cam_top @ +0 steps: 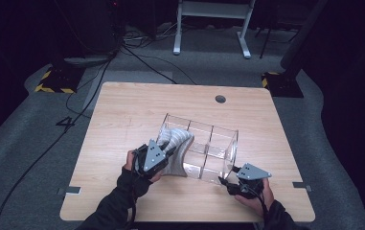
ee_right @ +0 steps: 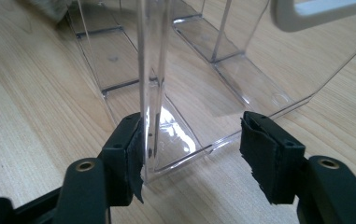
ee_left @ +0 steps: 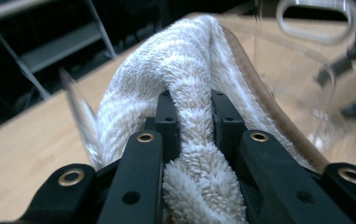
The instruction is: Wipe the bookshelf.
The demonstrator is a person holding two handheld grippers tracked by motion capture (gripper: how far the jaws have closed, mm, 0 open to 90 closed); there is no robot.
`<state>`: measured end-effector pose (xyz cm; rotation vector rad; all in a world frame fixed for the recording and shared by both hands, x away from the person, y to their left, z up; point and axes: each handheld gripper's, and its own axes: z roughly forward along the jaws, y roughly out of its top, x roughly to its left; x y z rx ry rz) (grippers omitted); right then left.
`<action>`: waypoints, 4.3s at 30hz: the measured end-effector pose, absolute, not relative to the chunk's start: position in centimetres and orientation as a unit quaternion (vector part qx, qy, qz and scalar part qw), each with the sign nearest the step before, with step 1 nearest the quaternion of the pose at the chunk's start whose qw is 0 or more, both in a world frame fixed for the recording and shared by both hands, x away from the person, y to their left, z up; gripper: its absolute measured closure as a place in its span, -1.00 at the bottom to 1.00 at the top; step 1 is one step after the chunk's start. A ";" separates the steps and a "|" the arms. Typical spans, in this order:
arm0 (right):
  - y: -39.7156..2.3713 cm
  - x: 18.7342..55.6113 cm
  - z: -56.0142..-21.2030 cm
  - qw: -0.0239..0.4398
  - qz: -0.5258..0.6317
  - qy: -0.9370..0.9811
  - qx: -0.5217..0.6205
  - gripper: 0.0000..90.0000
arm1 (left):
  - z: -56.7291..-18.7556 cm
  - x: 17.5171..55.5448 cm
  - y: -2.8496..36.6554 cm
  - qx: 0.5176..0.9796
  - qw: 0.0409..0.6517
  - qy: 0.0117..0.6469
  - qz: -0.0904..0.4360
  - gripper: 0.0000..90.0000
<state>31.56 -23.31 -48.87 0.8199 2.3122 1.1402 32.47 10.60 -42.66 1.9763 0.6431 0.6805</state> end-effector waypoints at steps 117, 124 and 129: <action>-22.4 31.1 -48.3 0.213 0.430 0.833 0.274 -0.06 | -40.8 33.0 7.0 0.815 0.494 0.192 0.236 0.49; -22.3 31.0 -48.4 0.212 0.429 0.835 0.272 -0.06 | -39.7 34.3 7.4 0.794 0.515 0.216 0.241 0.49; -22.3 31.0 -48.5 0.211 0.427 0.837 0.270 -0.06 | -41.7 34.4 6.5 0.820 0.477 0.211 0.237 0.49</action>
